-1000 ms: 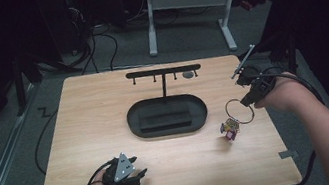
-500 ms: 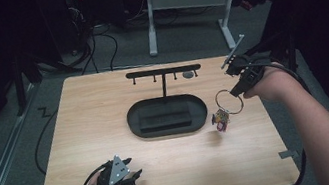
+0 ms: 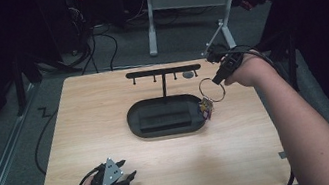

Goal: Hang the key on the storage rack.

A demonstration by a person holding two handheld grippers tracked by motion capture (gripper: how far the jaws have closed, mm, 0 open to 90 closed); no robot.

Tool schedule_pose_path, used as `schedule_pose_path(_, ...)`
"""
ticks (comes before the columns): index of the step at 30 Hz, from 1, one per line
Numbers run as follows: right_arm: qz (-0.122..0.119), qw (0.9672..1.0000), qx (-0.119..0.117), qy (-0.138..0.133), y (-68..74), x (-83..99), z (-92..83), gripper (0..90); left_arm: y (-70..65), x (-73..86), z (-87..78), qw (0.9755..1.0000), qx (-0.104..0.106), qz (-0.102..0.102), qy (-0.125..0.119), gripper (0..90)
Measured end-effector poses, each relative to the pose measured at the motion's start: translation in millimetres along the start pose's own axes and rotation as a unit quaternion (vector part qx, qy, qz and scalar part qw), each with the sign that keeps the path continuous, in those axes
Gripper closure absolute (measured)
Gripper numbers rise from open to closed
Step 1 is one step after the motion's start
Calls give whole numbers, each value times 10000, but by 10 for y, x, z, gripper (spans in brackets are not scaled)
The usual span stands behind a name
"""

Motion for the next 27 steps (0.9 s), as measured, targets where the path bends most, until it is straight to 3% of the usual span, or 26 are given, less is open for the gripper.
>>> schedule_pose_path(10,51,9999,33,-124,-67,-287,140,877,6,-3,-1,10000,10,1,-22,470)
schedule_pose_path(27,188,9997,130,-19,-200,-378,349,877,10,6,-1,10000,18,-10,-12,471)
Point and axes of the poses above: each handheld gripper's, and its own axes: z roughly forward along the jaws, x roughly out of its underside, y roughly to its left, the point moved 2 cm from there along z, roughly forward along the jaws, and after that the axes turned 8 degrees about -y, right-handed, at the moved point
